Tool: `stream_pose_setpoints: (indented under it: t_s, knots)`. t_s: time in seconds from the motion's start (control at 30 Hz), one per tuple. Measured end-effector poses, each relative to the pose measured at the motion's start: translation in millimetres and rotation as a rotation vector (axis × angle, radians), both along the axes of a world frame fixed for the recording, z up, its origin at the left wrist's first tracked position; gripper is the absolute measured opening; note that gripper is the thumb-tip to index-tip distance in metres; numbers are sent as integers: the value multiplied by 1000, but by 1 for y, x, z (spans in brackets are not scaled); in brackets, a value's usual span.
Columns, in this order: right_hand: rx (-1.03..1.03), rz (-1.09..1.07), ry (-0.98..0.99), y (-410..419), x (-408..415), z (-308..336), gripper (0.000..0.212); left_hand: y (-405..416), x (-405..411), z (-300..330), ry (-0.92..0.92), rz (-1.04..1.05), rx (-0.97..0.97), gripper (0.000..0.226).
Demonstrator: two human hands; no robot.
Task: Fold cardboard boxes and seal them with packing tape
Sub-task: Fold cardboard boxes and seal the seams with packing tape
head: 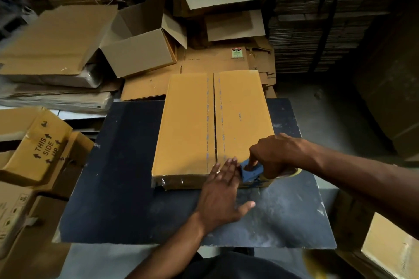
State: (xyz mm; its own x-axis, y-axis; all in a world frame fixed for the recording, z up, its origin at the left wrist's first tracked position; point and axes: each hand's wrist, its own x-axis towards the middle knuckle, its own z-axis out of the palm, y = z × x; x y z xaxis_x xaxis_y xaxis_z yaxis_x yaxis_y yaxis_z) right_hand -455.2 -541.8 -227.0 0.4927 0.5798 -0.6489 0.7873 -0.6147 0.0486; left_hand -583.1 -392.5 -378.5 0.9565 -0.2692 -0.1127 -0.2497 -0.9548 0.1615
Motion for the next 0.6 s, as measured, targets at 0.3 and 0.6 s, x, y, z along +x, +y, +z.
stream_pose_setpoints:
  t_s: [0.3, 0.6]
  knots:
    - [-55, 59, -16, -32, 6, 0, 55, 6, 1, -8, -21, -2, 13, 100]
    - [-133, -45, 43, -113, 17, 2, 57, 2, 3, -8, -31, 38, -29, 101]
